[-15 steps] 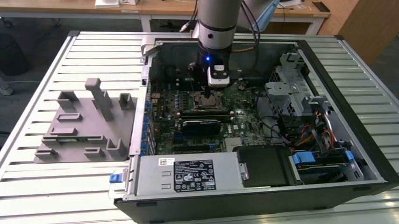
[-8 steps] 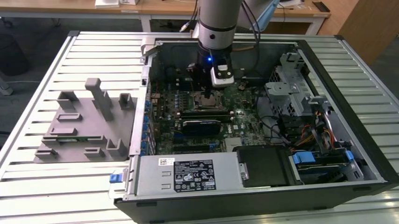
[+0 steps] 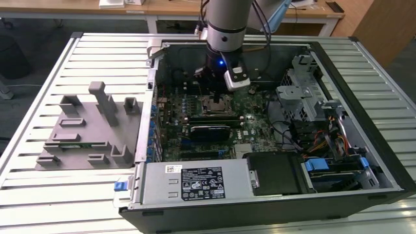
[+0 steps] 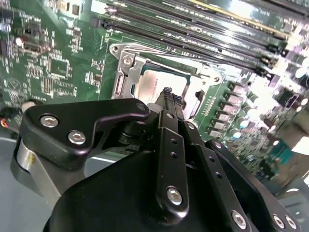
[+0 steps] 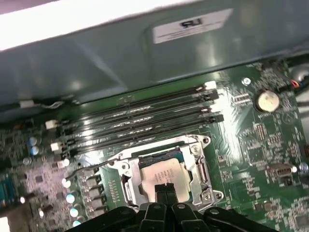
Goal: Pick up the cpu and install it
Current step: 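Close the cpu cover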
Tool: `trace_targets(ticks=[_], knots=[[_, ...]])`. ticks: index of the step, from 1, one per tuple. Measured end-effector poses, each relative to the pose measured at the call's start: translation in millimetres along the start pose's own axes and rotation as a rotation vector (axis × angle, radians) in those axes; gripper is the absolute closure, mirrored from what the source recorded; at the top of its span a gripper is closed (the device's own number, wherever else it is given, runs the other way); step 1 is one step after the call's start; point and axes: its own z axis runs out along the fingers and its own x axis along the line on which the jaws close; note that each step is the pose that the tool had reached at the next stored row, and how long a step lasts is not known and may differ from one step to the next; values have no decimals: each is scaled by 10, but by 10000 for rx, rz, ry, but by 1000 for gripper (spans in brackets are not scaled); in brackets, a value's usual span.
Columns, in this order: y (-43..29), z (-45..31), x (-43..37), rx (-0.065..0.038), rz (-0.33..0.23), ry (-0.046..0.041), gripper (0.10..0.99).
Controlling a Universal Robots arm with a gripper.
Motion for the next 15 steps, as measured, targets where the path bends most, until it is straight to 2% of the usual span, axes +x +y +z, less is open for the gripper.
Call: trace_targets(ticks=[9, 12, 15], knots=[[0, 8, 0, 23, -1514, 7, 980], [-7, 11, -2, 23, -1512, 7, 980], [-9, 18, -2, 19, -1144, 5, 980]])
